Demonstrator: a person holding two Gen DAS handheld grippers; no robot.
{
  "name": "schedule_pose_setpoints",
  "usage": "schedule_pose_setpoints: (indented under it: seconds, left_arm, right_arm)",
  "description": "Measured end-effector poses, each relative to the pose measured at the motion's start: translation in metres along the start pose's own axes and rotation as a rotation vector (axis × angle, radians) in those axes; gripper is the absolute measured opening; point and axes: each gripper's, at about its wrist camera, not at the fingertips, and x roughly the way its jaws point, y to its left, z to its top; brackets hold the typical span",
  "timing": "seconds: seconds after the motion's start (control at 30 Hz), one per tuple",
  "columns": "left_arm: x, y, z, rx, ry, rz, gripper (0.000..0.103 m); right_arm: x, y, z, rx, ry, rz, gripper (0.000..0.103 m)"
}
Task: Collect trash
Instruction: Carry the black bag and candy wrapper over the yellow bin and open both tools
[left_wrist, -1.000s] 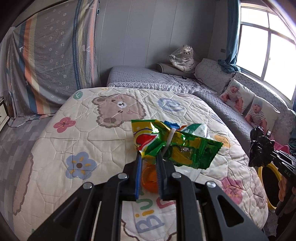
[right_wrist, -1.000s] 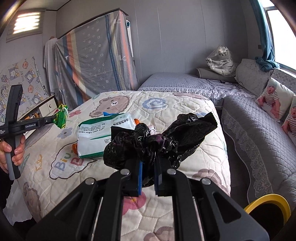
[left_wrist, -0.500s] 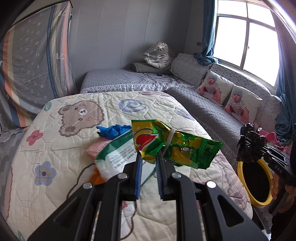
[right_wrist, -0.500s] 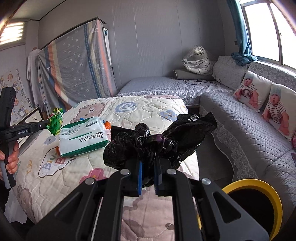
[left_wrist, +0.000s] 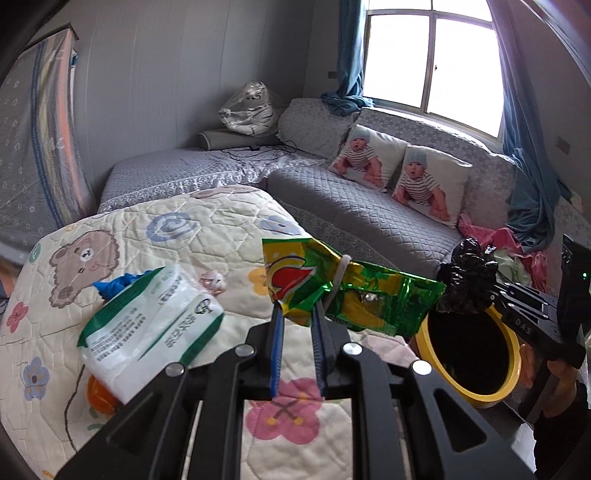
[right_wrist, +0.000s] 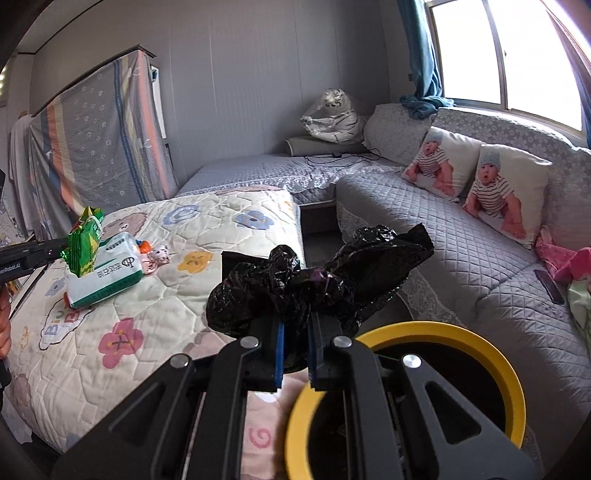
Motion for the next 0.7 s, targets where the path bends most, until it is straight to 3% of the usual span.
schedule_pose_setpoints:
  seconds: [0.53,0.7]
  left_arm:
    - [0.078,-0.111,0.009,0.126,0.091,-0.188,0.013]
    - [0.108,-0.139,0.005,0.154,0.142,-0.231,0.013]
  right_arm:
    - [-0.029,-0.071,-0.038,0.056,0.033,-0.235,0.009]
    - [-0.028,-0.086,-0.049,0.082,0.070,-0.256,0.009]
